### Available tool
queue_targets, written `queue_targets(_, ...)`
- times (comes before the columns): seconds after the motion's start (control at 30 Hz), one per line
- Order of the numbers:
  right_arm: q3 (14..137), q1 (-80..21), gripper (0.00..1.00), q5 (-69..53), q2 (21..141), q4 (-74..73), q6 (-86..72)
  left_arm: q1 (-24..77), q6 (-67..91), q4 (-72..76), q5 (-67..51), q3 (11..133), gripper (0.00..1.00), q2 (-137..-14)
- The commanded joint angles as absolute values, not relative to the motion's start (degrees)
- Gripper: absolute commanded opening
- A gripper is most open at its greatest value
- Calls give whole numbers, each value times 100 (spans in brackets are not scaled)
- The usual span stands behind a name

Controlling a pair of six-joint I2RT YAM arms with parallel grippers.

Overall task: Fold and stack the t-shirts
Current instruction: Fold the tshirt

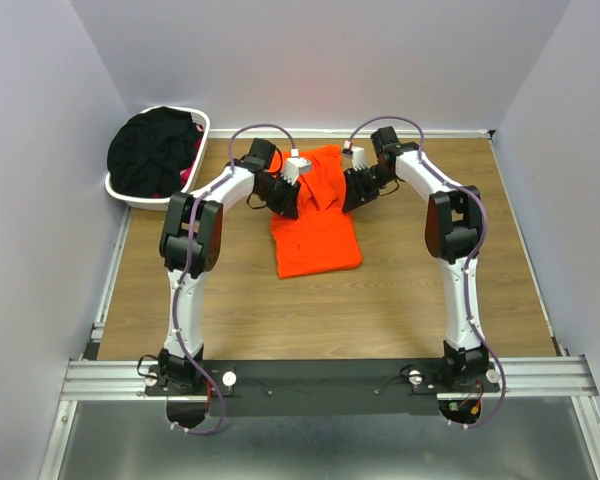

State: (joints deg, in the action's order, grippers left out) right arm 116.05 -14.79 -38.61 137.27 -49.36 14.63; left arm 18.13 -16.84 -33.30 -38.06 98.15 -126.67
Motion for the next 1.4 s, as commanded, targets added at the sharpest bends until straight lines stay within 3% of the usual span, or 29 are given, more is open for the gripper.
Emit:
queue_targets(0.0, 11523, -1450, 34, -4017, 13799, -4896, 1512, 1889, -1828, -3524, -4113, 9940, 19, -12665)
queue_targets(0.17, 11409, -1450, 21, -4078, 13720, -4878, 1529, 2004, -2091, -3674, -4166, 9984, 0, -12542)
queue_targets(0.6, 11276, -1450, 1, -4149, 13579, -4843, 1608, 2127, -2751, -4034, -4008, 10582, 0, -12726)
queue_targets(0.8, 11373, -1450, 1, -4096, 13676, -4790, 1529, 2092, -2839, -3973, -3815, 10643, 1, -12893)
queue_targets(0.87, 11399, -1459, 2, -4061, 13667, -4781, 1512, 2013, -2813, -3981, -3753, 10661, 7, -12964)
queue_targets(0.93, 11426, -1450, 6, -4017, 13658, -4781, 1520, 1934, -2795, -3964, -3648, 10661, 21, -12981)
queue_targets(0.97, 11434, -1450, 12, -3990, 13641, -4781, 1529, 1855, -2786, -3964, -3613, 10670, 30, -12938)
queue_targets(1.03, 11461, -1450, 29, -3929, 13579, -4781, 1564, 1784, -2804, -3964, -3586, 10670, 38, -12859)
queue_targets(1.07, 11470, -1450, 44, -3877, 13544, -4790, 1564, 1715, -2821, -3964, -3577, 10670, 45, -12737)
queue_targets(1.1, 11470, -1450, 49, -3841, 13440, -4790, 1617, 1696, -2873, -3999, -3603, 10670, 47, -12666)
queue_targets(1.23, 11339, -1433, 53, -3814, 12914, -4799, 1967, 1600, -2979, -3772, -3744, 10381, 55, -11929)
queue_targets(1.27, 11129, -1415, 53, -3832, 12763, -4808, 2108, 1582, -3032, -3692, -3788, 10049, 64, -11500)
queue_targets(1.37, 10498, -1415, 53, -3745, 11947, -4834, 2854, 1573, -3513, -3393, -3805, 8997, 71, -10491)
